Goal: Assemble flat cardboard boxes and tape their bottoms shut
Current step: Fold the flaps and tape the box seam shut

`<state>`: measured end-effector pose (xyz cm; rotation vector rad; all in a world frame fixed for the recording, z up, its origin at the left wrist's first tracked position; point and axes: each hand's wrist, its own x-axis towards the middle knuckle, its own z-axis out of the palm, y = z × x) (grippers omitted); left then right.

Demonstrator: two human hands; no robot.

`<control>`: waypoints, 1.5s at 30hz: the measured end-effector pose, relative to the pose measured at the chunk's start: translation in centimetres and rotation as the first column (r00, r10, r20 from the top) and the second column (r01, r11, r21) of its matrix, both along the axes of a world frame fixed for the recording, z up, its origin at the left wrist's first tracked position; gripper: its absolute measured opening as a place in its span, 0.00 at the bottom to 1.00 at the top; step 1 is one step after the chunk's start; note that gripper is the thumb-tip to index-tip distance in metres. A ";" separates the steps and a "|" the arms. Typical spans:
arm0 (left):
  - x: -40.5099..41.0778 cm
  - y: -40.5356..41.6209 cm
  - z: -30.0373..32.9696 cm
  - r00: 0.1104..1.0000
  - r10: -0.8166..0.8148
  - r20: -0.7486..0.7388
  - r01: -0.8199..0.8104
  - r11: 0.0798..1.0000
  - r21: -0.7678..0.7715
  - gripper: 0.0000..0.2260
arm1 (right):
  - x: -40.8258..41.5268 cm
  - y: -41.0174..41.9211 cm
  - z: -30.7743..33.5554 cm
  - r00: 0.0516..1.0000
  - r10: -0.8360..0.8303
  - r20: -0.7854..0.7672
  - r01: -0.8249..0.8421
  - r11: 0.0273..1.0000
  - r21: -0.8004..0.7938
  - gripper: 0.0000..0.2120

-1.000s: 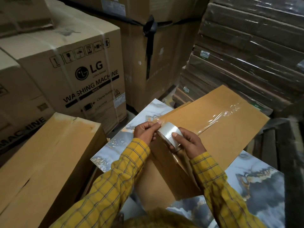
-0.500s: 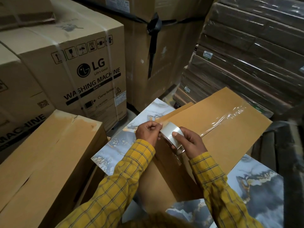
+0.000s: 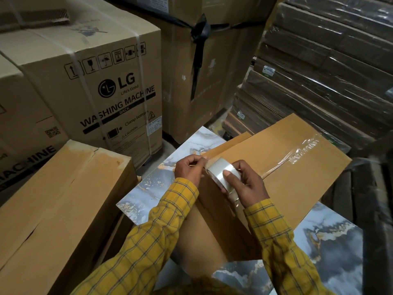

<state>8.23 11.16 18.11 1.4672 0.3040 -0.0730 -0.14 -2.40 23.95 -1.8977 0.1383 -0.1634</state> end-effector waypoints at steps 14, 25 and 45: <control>1.4 -0.1 -2.6 0.979 0.091 -0.183 -0.095 0.995 -0.012 0.07 | 2.9 1.0 1.0 0.976 -0.172 -0.131 0.080 0.848 -0.524 0.16; 2.4 1.4 -3.4 0.934 0.107 -0.341 -0.089 0.994 0.068 0.02 | 2.4 1.5 0.8 0.986 -0.158 -0.059 0.103 0.840 -0.533 0.16; 7.3 2.6 -3.4 0.931 -0.311 0.192 0.247 0.922 0.299 0.03 | 2.7 0.5 -0.3 0.994 0.047 -0.099 -0.017 0.958 0.287 0.11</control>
